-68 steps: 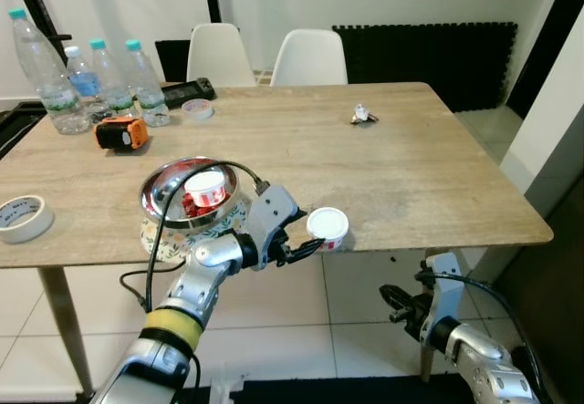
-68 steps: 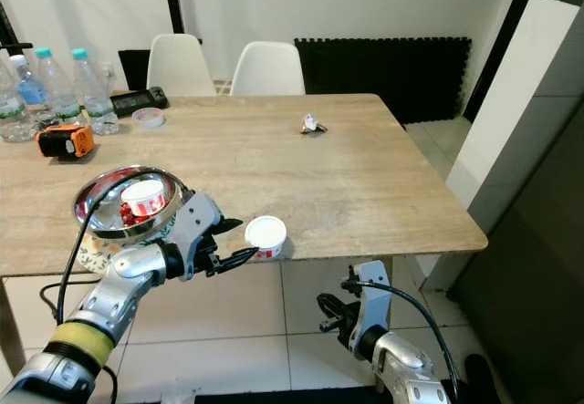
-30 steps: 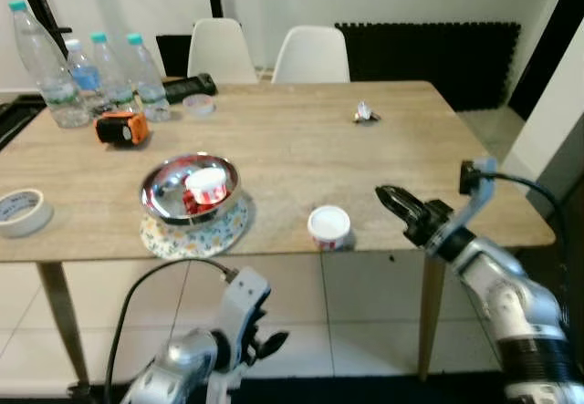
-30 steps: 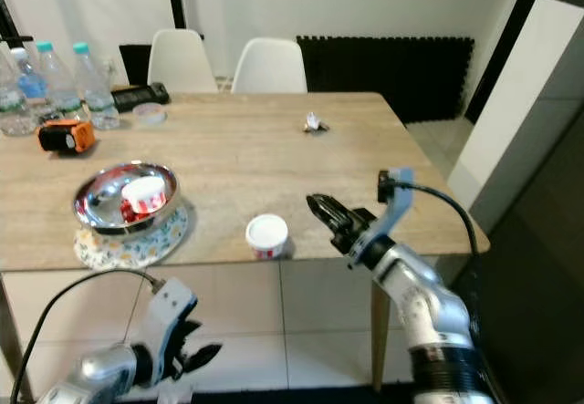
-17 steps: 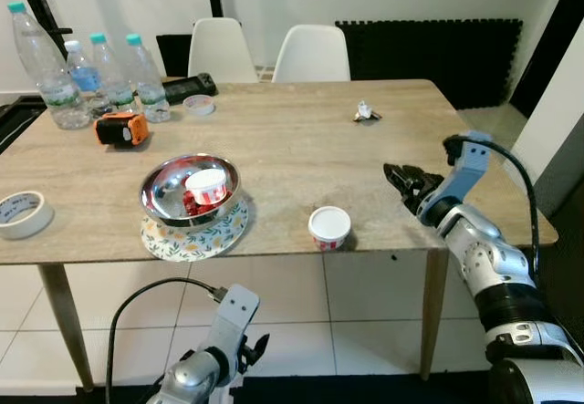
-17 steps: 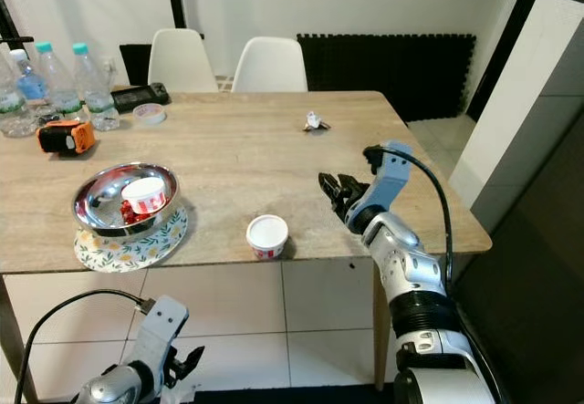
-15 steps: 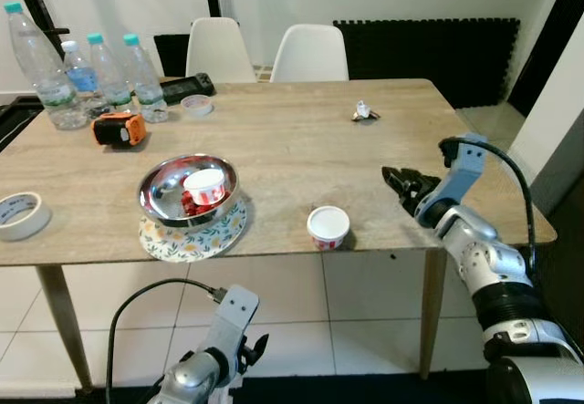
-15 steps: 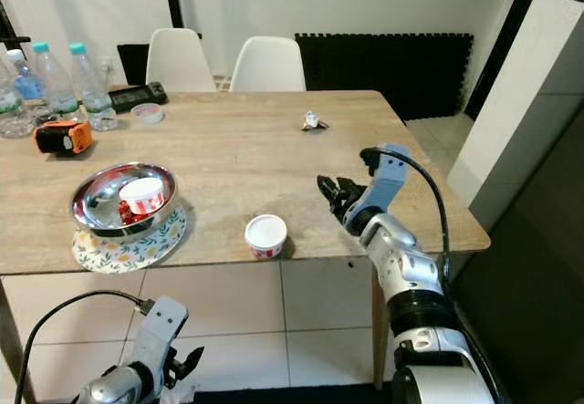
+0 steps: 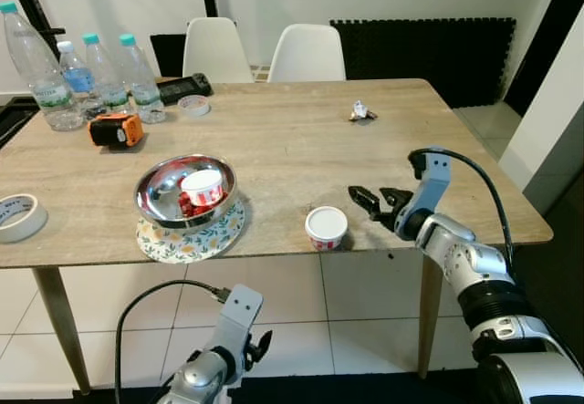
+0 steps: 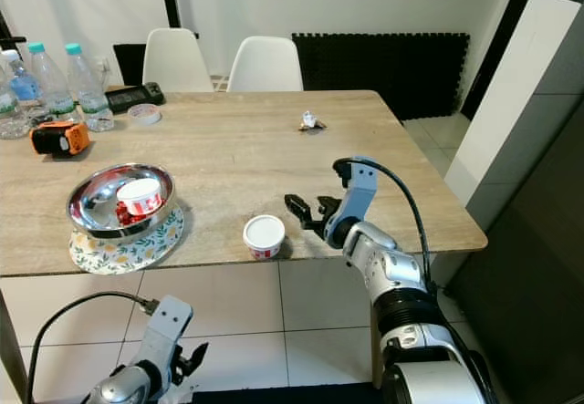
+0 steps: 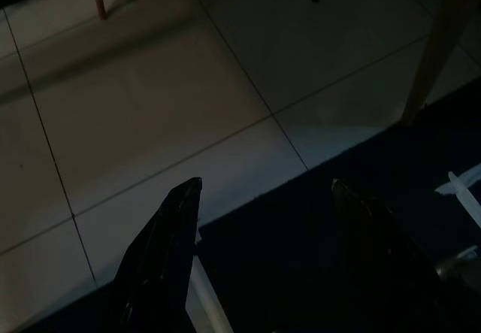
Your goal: Restocking fridge
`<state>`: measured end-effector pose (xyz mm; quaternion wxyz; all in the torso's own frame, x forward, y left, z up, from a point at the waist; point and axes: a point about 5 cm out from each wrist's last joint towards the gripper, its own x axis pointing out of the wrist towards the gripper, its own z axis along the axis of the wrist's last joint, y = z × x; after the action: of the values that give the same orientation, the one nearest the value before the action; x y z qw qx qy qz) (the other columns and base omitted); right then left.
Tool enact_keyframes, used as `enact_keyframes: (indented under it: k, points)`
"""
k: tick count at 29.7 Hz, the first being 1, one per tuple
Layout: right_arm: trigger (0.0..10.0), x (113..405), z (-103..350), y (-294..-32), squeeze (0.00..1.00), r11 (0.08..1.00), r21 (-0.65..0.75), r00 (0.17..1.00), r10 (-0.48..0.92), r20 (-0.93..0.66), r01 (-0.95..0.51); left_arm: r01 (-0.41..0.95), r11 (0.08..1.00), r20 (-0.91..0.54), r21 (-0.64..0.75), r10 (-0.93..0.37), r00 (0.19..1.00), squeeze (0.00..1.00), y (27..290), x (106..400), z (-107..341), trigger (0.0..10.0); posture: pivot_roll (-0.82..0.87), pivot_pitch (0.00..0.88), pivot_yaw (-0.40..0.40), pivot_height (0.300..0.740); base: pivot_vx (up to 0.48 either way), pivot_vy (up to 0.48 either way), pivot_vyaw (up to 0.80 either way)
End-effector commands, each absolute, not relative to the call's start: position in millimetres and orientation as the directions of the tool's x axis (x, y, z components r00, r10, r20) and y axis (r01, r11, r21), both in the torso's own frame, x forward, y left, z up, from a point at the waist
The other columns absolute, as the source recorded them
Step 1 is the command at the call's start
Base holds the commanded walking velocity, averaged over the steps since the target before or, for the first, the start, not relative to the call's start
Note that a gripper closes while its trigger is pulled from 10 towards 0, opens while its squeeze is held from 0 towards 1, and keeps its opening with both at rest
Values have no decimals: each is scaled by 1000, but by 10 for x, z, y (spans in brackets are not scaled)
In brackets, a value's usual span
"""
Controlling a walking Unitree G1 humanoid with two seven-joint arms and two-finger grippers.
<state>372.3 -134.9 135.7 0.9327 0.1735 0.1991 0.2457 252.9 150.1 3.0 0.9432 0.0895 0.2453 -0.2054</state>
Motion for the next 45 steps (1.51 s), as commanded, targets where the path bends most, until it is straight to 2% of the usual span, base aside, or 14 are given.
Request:
enact_keyframes:
  k: [1, 13, 21, 35, 36, 37, 38, 39, 40, 41, 42, 43, 44, 45]
  points:
    - [10000, 3683, 1255, -1354, 0, 827, 409, 782, 528, -332, -385, 420, 905, -508, 65, -332, 794, 0, 1490, 2502, -14, 10000, -28, 38, -22, 740, 0, 0, 0]
    - [10000, 3592, 1031, -1163, 0, 810, 411, 703, 575, -419, -419, 397, 916, -496, 50, -322, 806, 0, 1488, 2514, -40, 10000, -25, 42, -24, 740, 0, 0, 0]
    - [10000, 3617, 1027, -1061, 0, 804, 424, 695, 583, -421, -417, 397, 917, -490, 48, -325, 809, 0, 1475, 2535, -36, 10000, -22, 43, -23, 740, 0, 0, 0]
    - [10000, 3697, 1087, -1087, 0, 809, 479, 726, 549, -414, -339, 382, 923, -486, 41, -316, 815, 0, 1493, 2546, -38, 10000, -26, 54, -32, 740, 0, 0, 0]
    - [9686, 3699, 1083, -1096, 0, 811, 483, 729, 544, -415, -330, 383, 923, -486, 41, -316, 815, 0, 1491, 2546, -40, 10000, -25, 53, -34, 740, 0, 0, 0]
    - [5451, 3698, 1076, -1103, 0, 811, 490, 730, 541, -417, -320, 383, 923, -487, 40, -317, 814, 0, 1489, 2547, -40, 10000, -25, 54, -34, 740, 0, 0, 0]
    - [5451, 3698, 1076, -1103, 0, 811, 490, 730, 541, -417, -320, 383, 923, -487, 40, -317, 814, 0, 1489, 2547, -40, 10000, -25, 54, -34, 740, 0, 0, 0]
    - [3765, 3697, 1068, -1108, 0, 809, 497, 730, 541, -418, -314, 383, 923, -487, 40, -317, 814, 0, 1486, 2550, -41, 10000, -25, 51, -36, 740, 0, 0, 0]
    - [3765, 3697, 1068, -1108, 0, 809, 497, 730, 541, -418, -314, 383, 923, -487, 40, -317, 814, 0, 1486, 2550, -41, 10000, -25, 51, -36, 740, 0, 0, 0]
    - [3059, 3690, 1056, -1106, 0, 805, 505, 724, 545, -423, -311, 382, 923, -487, 38, -317, 814, 0, 1482, 2559, -40, 10000, -26, 58, -39, 740, 0, 0, 0]
    - [3059, 3690, 1056, -1106, 0, 805, 505, 724, 545, -423, -311, 382, 923, -487, 38, -317, 814, 0, 1482, 2559, -40, 10000, -26, 58, -39, 740, 0, 0, 0]
    - [3765, 3688, 1053, -1104, 0, 804, 507, 722, 547, -425, -311, 382, 923, -487, 37, -317, 814, 0, 1481, 2562, -40, 10000, -26, 58, -39, 740, 0, 0, 0]
    - [3765, 3688, 1053, -1104, 0, 804, 507, 722, 547, -425, -311, 382, 923, -487, 37, -317, 814, 0, 1481, 2562, -40, 10000, -26, 58, -39, 740, 0, 0, 0]
    - [5059, 3688, 1052, -1104, 0, 803, 509, 718, 548, -428, -310, 383, 923, -487, 37, -318, 813, 0, 1480, 2566, -37, 10000, -27, 57, -40, 740, 0, 0, 0]
